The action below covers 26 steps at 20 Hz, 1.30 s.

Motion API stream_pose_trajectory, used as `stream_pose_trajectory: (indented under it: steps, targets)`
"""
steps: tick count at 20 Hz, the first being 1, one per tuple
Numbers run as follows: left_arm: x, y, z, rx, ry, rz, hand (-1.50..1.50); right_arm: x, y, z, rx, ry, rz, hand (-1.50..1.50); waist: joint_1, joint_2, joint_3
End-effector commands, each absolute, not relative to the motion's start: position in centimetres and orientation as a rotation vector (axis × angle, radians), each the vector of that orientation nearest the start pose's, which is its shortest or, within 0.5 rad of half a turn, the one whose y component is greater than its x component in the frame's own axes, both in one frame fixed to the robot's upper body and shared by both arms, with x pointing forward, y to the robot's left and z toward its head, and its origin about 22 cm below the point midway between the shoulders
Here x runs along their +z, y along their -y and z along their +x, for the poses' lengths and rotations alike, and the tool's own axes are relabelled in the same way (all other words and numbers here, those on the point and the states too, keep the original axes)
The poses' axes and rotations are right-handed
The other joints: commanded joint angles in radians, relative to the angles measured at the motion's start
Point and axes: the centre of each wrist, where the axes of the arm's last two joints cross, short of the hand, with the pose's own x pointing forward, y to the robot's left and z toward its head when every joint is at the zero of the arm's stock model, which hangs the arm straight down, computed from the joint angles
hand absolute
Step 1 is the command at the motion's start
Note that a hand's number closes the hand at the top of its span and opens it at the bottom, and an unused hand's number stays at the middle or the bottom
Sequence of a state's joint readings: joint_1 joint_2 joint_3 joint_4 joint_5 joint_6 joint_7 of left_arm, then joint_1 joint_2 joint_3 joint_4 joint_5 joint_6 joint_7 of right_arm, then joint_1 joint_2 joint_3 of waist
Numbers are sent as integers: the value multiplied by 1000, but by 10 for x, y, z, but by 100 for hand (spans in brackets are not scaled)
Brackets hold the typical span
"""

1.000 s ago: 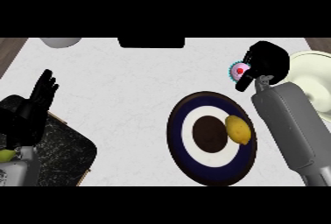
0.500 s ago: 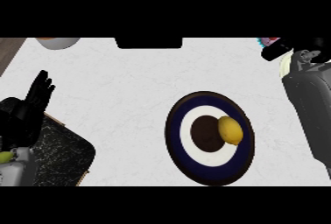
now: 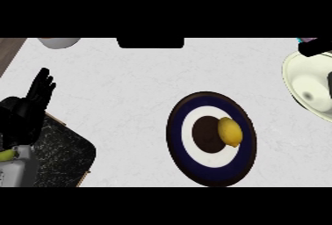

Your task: Pick the cupcake from the plate and place it in the bowl

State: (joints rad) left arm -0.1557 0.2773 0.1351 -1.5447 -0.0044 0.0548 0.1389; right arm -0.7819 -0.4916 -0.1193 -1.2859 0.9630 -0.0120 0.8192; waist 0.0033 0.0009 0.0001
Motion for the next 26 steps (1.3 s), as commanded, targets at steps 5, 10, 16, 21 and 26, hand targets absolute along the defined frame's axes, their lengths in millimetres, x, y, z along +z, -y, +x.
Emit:
stream_pose_trajectory:
  steps: [5,10,16,21,26]
  targets:
    - [47,-311,282,-82,1586,336,0,178,378,381,186,1126,-1402,150,3,4,0]
    - [45,-291,271,-92,1580,304,0,171,412,399,167,1125,-1406,150,23,7,1]
    - [61,-296,279,-93,1590,303,0,126,451,379,250,756,-1348,150,32,13,1]
    - [65,-309,283,-86,1592,316,0,118,476,367,215,831,-1185,-150,27,11,2]
    - [54,-301,279,-87,1580,291,0,115,480,363,126,1034,-1097,-150,20,9,2]
